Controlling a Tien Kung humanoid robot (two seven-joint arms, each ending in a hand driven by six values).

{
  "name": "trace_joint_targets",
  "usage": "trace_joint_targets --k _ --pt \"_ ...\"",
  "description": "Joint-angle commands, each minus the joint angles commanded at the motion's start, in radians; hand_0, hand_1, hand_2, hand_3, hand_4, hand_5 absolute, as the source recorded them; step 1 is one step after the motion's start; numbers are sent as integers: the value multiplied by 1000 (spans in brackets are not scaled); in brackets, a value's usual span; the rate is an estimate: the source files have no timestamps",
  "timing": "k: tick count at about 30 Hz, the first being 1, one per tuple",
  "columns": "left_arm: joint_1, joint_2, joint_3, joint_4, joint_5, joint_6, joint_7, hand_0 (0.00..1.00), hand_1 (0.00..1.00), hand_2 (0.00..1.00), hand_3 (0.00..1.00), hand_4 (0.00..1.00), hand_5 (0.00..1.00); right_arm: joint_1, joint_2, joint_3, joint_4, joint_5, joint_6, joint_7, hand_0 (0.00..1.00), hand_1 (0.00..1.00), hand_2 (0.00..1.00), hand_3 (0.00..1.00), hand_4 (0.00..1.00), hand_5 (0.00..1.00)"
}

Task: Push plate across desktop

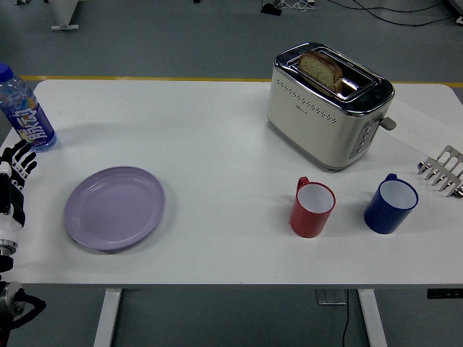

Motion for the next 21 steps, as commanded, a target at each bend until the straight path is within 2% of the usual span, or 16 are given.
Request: trace_joint_targets --k 5,10,21 --pt "2 -30 -4 10 -6 4 -9 864 875 900 824 548 998 0 -1 -2 -2 3 3 4 643 613 682 771 500 562" --pt "-2 -71 -9 27 1 14 -24 859 874 898 809 538 998 3 -2 -5 -3 4 5 7 643 613 682 771 500 562" --pt "-6 -103 7 54 -7 23 -38 856 871 896 785 512 998 8 -5 -7 -5 3 9 10 643 613 681 771 502 561"
